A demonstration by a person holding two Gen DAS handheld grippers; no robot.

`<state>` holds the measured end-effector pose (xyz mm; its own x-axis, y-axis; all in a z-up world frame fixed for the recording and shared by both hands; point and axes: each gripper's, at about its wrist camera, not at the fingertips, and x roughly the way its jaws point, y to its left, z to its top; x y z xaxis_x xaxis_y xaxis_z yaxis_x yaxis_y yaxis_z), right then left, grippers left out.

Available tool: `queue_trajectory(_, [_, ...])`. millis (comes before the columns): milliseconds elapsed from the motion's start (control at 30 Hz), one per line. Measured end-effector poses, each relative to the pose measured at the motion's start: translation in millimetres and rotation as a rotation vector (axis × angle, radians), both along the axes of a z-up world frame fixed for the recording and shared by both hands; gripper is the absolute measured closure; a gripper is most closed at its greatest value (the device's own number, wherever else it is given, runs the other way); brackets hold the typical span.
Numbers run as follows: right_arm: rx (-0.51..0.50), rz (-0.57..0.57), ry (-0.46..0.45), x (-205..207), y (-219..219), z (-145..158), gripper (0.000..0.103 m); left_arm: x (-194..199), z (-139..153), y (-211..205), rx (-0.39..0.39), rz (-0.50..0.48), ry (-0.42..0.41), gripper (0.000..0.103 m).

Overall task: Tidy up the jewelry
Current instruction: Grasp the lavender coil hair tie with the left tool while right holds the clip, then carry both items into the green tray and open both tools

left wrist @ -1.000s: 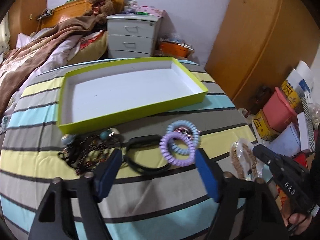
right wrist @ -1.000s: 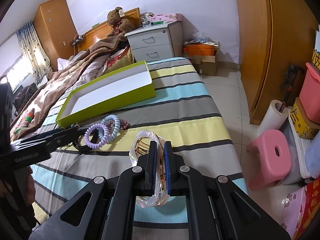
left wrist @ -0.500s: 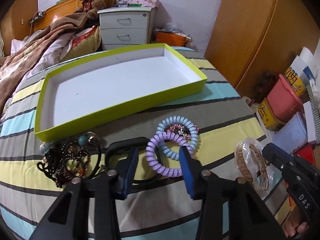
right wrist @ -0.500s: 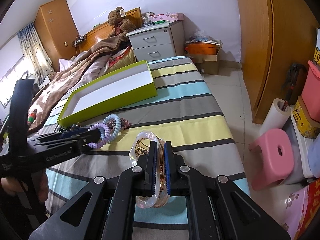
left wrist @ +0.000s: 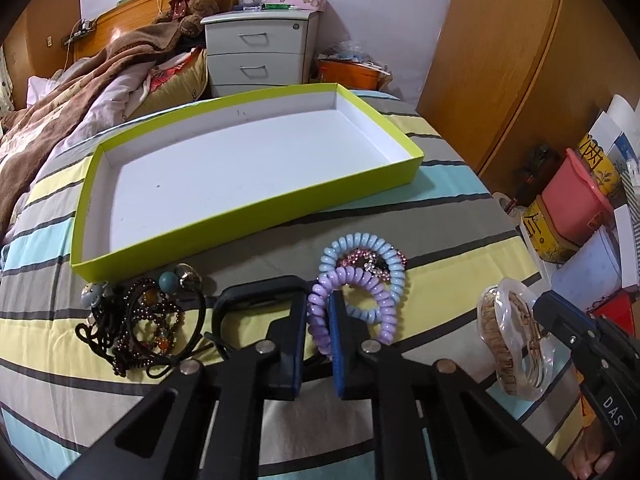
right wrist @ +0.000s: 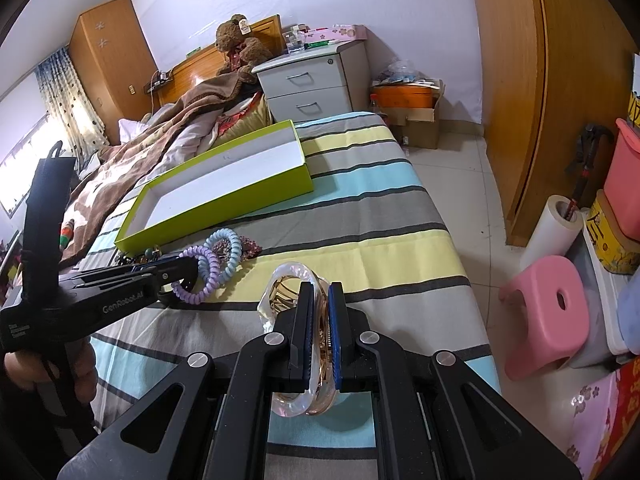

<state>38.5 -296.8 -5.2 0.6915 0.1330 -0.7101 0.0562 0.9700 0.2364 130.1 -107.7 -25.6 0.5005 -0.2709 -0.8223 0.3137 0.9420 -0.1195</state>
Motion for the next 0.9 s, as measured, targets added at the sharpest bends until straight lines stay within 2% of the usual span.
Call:
queue_trajectory(467, [-0.006, -0.004, -0.011, -4.0, -0.8, 4.6, 0.096, -13.6, 21.7, 12.3, -0.045, 0.02, -0.051, 0.093])
queue_trajectory(900, [-0.017, 0.022, -0.068, -0.9, 9.9, 35.4, 0.096, -18.1, 45.7, 42.1, -0.072, 0.082, -0.092, 0.093])
